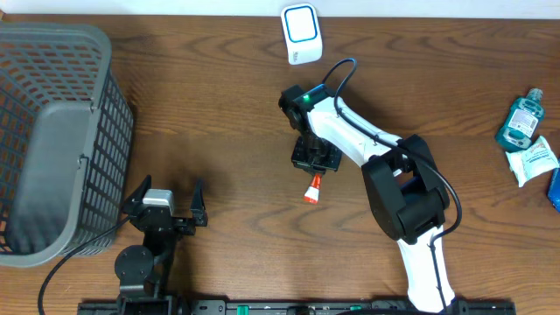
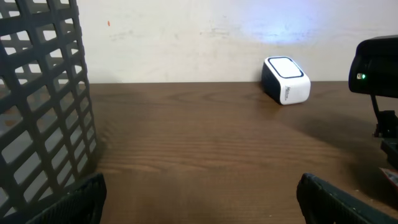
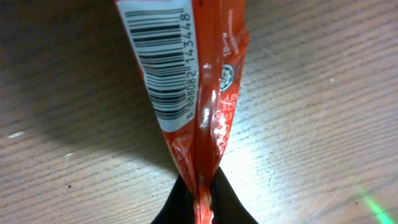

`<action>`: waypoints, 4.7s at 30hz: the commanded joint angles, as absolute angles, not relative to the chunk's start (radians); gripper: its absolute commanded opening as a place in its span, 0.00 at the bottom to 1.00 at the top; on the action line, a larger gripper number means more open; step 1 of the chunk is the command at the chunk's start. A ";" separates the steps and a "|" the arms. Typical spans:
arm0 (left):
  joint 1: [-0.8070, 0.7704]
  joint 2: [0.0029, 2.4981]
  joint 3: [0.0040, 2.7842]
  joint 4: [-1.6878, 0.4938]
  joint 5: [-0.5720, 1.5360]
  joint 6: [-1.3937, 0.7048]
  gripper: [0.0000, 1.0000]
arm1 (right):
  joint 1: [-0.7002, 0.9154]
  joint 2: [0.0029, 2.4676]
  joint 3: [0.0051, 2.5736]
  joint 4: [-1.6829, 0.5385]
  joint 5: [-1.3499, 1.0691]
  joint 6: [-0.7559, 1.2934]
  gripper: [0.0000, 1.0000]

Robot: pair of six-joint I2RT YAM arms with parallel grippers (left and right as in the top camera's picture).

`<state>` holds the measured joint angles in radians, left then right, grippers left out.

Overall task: Scan the item barcode
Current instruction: 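Reach right gripper down and grasp the red Nescafe stick, then lift the Nescafe stick and turn it toward the scanner, then carry the Nescafe stick up to the white scanner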

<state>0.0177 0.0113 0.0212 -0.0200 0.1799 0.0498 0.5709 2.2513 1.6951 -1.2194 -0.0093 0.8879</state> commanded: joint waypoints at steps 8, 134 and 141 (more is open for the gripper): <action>0.015 0.011 0.004 -0.052 0.190 0.055 0.98 | 0.578 2.247 1.785 -1.296 0.017 0.746 0.01; 0.015 0.011 0.004 -0.052 0.190 0.055 0.98 | 0.444 2.166 1.623 0.148 0.703 -0.578 0.01; 0.015 0.011 0.004 -0.052 0.190 0.055 0.98 | 0.445 2.409 1.905 0.162 0.788 -0.751 0.01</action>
<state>0.0177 0.0116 0.0212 -0.0200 0.1799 0.0498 0.4500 2.3363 1.8019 0.1532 0.6979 -0.6189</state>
